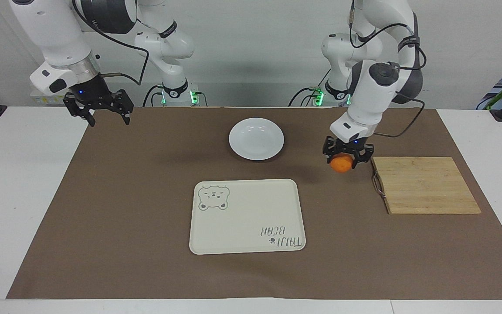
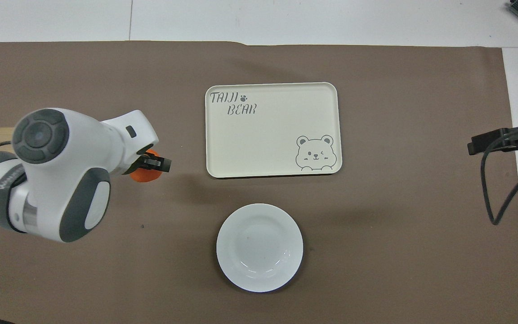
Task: Place orange and plate with both arms
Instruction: 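Carry the orange with the left gripper over the white plate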
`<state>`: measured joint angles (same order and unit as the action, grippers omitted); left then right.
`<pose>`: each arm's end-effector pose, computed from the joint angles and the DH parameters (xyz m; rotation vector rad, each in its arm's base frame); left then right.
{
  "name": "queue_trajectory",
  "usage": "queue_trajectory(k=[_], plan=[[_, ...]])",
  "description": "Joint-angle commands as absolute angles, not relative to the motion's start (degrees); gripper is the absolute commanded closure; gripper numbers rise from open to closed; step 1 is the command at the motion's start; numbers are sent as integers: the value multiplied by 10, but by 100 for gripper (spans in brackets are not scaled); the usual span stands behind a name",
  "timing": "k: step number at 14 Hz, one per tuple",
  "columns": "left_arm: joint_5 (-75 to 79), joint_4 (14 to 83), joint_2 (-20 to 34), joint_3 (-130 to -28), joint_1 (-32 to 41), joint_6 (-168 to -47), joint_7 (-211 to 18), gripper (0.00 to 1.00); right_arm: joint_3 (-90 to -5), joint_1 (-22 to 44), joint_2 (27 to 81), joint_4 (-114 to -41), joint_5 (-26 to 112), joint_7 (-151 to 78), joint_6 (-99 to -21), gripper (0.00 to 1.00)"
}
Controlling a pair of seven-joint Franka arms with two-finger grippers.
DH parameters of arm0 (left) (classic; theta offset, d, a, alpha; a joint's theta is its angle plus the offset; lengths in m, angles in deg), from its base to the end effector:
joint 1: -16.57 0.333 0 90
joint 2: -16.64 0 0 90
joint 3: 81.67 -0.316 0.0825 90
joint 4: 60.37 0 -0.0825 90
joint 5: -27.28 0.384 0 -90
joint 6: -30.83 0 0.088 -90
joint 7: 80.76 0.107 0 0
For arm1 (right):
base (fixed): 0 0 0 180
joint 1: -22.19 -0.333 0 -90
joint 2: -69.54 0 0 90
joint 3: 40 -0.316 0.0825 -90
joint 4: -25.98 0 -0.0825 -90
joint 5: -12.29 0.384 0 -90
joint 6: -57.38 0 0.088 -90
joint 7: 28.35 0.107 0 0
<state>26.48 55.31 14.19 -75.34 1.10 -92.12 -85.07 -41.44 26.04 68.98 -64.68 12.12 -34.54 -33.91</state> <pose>0.5293 -0.2118 0.4378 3.0695 -0.4605 0.1218 0.5589 -0.0239 0.6156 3.1371 0.1036 0.0016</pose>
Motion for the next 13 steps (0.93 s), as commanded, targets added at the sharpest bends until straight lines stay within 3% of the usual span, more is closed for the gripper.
queue_trajectory(k=[1, 7, 11, 12, 13], plan=[[267, 581, 158, -763, -60, -918, -919, 100, -416, 260, 687, -641, 117, -334, -332, 0], [208, 635, 154, -763, -218, -935, -1041, 100, -416, 260, 687, -641, 117, -334, -332, 0], [173, 674, 123, -763, -284, -1037, -1104, 100, -416, 260, 687, -641, 117, -334, -332, 0], [173, 674, 106, -763, -296, -1053, -1121, 93, -416, 260, 687, -641, 117, -334, -332, 0], [173, 672, 92, -763, -302, -1063, -1135, 72, -416, 260, 687, -641, 117, -334, -332, 0]])
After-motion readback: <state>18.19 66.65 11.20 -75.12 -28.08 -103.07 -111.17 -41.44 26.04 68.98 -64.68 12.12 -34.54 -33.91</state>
